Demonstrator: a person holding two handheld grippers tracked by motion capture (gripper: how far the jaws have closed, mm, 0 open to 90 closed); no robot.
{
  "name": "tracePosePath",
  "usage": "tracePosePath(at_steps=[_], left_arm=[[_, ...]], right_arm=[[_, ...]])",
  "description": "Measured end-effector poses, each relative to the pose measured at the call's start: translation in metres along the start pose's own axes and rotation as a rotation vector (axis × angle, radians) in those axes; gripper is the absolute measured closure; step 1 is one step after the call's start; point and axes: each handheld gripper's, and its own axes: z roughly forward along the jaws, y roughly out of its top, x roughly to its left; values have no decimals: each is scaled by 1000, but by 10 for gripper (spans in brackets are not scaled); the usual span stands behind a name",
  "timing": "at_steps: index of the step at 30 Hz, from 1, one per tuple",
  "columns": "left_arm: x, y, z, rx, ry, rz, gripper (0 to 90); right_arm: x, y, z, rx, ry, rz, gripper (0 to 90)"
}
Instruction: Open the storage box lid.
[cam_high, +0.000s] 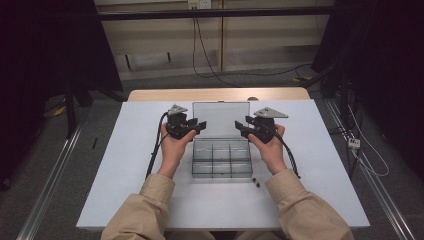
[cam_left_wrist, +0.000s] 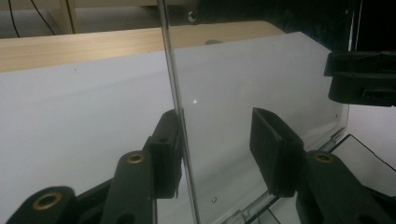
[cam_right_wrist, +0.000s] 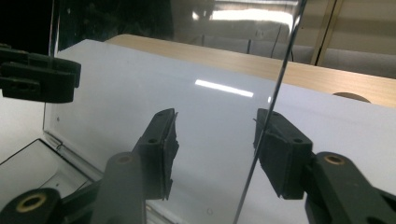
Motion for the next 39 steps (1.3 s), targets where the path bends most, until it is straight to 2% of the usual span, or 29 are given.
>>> tracePosePath(at_steps=[10, 17, 22, 25, 28, 32, 39], left_arm=[[0, 8, 7, 15, 33, 0, 481], [-3, 8, 16, 33, 58, -4, 410], [-2, 6, 21, 47, 70, -12, 383], [-1, 5, 25, 63, 75, -12, 367], [1, 3, 29, 75, 72, -27, 352], [1, 2, 30, 81, 72, -27, 332], [0, -1, 35, 101, 78, -36, 290]], right_arm=[[-1, 7, 11, 24, -9, 19, 426], [1, 5, 20, 53, -6, 30, 319], [1, 3, 26, 77, -5, 34, 274], [1, 2, 29, 90, -8, 34, 262], [-1, -1, 32, 99, -1, 65, 254], [-2, -2, 34, 108, 8, 81, 245], [-2, -5, 37, 123, 7, 93, 217]])
